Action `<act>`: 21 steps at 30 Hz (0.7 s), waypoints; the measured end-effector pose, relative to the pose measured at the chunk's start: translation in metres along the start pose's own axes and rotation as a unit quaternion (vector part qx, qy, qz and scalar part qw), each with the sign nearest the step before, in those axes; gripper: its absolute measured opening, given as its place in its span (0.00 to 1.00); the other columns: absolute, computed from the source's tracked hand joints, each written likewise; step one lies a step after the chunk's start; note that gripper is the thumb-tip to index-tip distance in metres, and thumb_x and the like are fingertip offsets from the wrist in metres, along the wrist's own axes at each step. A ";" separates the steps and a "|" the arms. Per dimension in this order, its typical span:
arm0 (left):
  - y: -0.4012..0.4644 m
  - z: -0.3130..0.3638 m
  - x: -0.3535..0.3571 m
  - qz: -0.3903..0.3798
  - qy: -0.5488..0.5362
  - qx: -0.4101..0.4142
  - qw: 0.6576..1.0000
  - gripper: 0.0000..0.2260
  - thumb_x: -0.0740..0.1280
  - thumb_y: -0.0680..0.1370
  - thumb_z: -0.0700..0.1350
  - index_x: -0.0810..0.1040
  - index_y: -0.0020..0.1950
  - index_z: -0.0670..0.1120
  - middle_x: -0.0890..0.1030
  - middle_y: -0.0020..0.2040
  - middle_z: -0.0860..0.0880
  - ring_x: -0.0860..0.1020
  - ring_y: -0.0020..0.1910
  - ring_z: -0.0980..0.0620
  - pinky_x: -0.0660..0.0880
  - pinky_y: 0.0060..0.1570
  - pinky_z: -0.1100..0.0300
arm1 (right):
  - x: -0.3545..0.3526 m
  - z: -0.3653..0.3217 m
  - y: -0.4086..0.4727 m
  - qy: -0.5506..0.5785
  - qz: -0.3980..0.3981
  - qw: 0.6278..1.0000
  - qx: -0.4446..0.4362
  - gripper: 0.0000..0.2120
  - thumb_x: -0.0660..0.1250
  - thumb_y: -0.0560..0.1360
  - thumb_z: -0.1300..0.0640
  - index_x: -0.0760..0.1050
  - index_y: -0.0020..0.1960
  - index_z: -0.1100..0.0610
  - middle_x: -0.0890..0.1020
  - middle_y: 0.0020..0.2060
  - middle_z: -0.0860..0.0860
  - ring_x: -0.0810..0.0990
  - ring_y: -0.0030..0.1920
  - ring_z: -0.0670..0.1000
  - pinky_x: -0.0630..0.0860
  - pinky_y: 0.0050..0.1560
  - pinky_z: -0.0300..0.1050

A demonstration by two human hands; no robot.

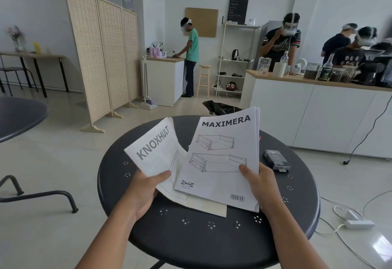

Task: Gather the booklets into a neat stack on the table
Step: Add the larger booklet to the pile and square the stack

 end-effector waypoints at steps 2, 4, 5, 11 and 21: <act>-0.001 -0.002 0.005 -0.053 0.044 -0.012 0.998 0.21 0.69 0.74 0.29 0.78 0.63 0.47 0.85 0.57 0.49 0.83 0.57 0.50 0.79 0.54 0.53 | 0.000 0.001 -0.001 0.005 0.000 1.000 0.005 0.07 0.70 0.79 0.61 0.83 0.48 0.50 0.89 0.40 0.45 0.89 0.40 0.48 0.83 0.42 0.47; 0.001 -0.006 0.004 -0.070 0.083 -0.018 0.994 0.24 0.69 0.73 0.27 0.76 0.66 0.45 0.84 0.60 0.48 0.81 0.61 0.49 0.75 0.64 0.49 | -0.001 0.001 -0.001 0.009 0.003 1.000 0.010 0.06 0.70 0.79 0.61 0.83 0.49 0.52 0.90 0.40 0.45 0.89 0.40 0.48 0.83 0.42 0.47; 0.002 -0.007 0.003 -0.068 0.093 -0.021 0.993 0.24 0.69 0.73 0.27 0.76 0.66 0.45 0.84 0.60 0.48 0.80 0.61 0.48 0.73 0.66 0.48 | -0.001 0.002 -0.001 0.011 0.006 1.000 0.011 0.05 0.70 0.79 0.61 0.84 0.49 0.52 0.90 0.40 0.46 0.89 0.40 0.48 0.83 0.41 0.46; 0.010 -0.003 -0.016 0.046 -0.028 -0.007 0.999 0.17 0.67 0.75 0.28 0.78 0.62 0.42 0.84 0.56 0.44 0.82 0.54 0.44 0.79 0.46 0.50 | -0.001 0.002 0.000 0.031 0.011 0.999 0.017 0.06 0.70 0.79 0.62 0.84 0.50 0.53 0.90 0.43 0.49 0.89 0.43 0.52 0.85 0.44 0.51; 0.000 0.017 -0.042 0.193 -0.175 0.125 0.957 0.13 0.66 0.81 0.43 0.78 0.65 0.51 0.84 0.60 0.51 0.81 0.60 0.51 0.76 0.60 0.49 | -0.002 0.001 -0.001 0.024 0.014 0.999 0.021 0.07 0.69 0.80 0.61 0.83 0.50 0.51 0.90 0.42 0.46 0.89 0.42 0.48 0.84 0.43 0.47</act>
Point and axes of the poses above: each hand's wrist, its own y-axis towards the middle knuckle, its own x-axis out of the palm, z = x × y, the point moved 6 cm from there along y, towards the middle knuckle
